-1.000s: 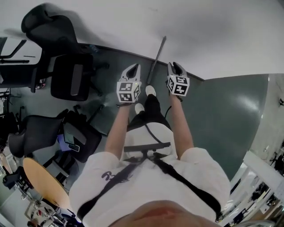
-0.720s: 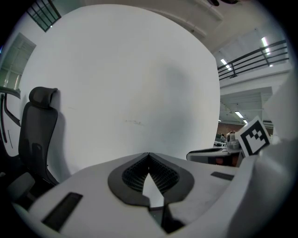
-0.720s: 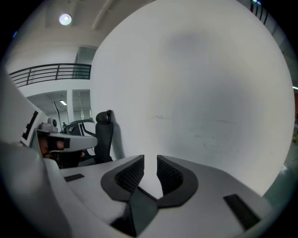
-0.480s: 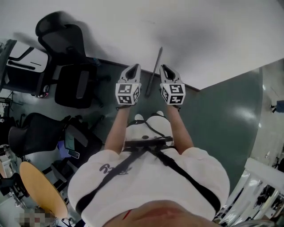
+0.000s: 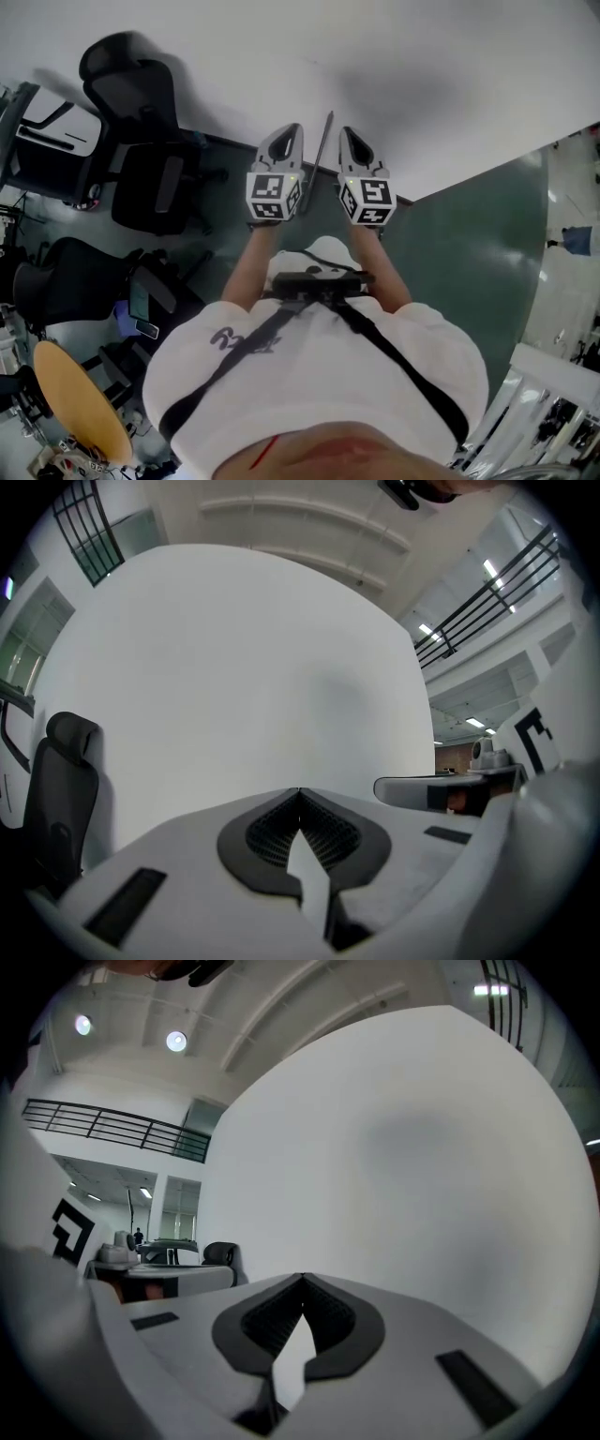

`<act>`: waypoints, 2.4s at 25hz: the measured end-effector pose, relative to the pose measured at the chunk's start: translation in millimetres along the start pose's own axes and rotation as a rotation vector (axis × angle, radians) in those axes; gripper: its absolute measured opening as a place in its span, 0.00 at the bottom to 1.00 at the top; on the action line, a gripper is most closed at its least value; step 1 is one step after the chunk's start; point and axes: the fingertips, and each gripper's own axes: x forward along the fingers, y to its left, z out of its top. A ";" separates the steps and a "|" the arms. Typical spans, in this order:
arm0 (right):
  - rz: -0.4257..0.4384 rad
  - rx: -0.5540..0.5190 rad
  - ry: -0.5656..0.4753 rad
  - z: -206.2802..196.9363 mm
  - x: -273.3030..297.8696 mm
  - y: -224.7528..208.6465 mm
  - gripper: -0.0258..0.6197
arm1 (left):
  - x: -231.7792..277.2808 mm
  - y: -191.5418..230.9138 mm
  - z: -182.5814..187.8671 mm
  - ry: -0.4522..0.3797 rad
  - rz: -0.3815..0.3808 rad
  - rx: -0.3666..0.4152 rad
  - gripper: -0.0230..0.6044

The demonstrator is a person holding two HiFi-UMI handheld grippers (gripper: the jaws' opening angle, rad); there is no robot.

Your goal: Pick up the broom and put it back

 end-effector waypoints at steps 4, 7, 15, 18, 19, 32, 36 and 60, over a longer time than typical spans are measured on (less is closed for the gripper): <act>-0.023 0.011 -0.004 8.3 2.3 -15.6 0.05 | 7.2 -17.0 6.7 -0.008 -0.017 0.011 0.06; -0.031 0.020 -0.001 8.1 7.7 -22.7 0.05 | 13.9 -21.7 5.7 -0.001 -0.033 0.015 0.06; -0.056 0.036 -0.006 11.9 8.5 -37.3 0.05 | 22.9 -20.1 7.0 0.011 -0.036 0.018 0.06; -0.067 0.043 -0.003 13.3 5.2 -45.9 0.05 | 25.6 -26.8 11.1 0.003 -0.042 0.021 0.06; -0.062 0.044 -0.001 13.1 4.8 -45.7 0.05 | 25.3 -28.4 11.5 0.002 -0.044 0.021 0.06; 0.009 0.069 0.042 -12.3 7.6 -51.8 0.05 | 23.8 -23.0 -20.3 0.064 -0.001 0.008 0.06; 0.020 0.089 0.128 -49.5 0.8 -55.2 0.05 | 14.0 -6.3 -68.1 0.170 0.051 -0.002 0.06; 0.330 0.012 0.178 -85.7 27.5 69.8 0.05 | -113.6 92.9 -100.1 0.157 0.293 -0.102 0.06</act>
